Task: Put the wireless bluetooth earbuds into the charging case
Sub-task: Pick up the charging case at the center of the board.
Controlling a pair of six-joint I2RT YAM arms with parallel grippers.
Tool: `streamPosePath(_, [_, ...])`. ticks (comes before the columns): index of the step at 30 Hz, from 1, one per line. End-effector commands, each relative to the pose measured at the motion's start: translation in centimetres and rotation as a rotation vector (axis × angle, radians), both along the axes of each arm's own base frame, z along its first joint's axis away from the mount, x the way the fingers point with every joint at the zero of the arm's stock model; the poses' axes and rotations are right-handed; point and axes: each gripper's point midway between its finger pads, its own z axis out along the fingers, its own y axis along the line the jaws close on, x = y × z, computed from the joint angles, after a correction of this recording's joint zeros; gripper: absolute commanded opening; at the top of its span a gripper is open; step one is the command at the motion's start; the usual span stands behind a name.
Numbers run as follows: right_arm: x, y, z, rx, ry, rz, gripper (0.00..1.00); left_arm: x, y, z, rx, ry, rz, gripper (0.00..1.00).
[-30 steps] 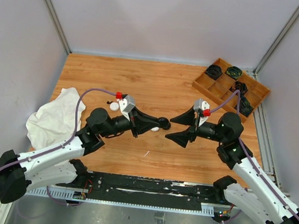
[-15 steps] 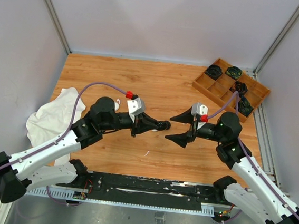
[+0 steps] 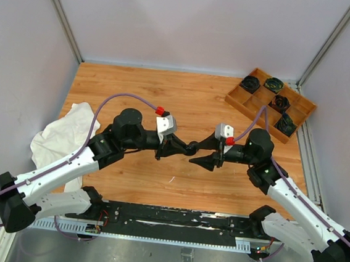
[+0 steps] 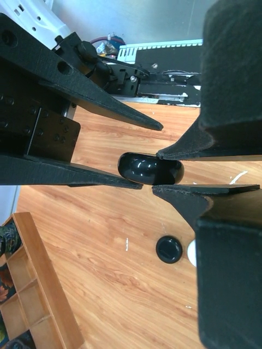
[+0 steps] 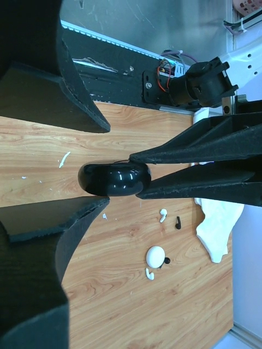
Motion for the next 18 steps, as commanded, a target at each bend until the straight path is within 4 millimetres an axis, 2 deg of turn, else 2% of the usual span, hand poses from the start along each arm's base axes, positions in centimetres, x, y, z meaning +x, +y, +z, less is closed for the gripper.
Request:
streamPosePath(1, [-0.47, 0.44, 0.62, 0.011, -0.053, 0.034, 0.51, -0.17, -0.07, 1.92, -0.028, -0.041, -0.027, 0.00])
streamPosePath(18, [-0.37, 0.57, -0.28, 0.006, -0.040, 0.035, 0.42, -0.68, 0.03, 2.80, -0.058, -0.061, -0.044, 0.00])
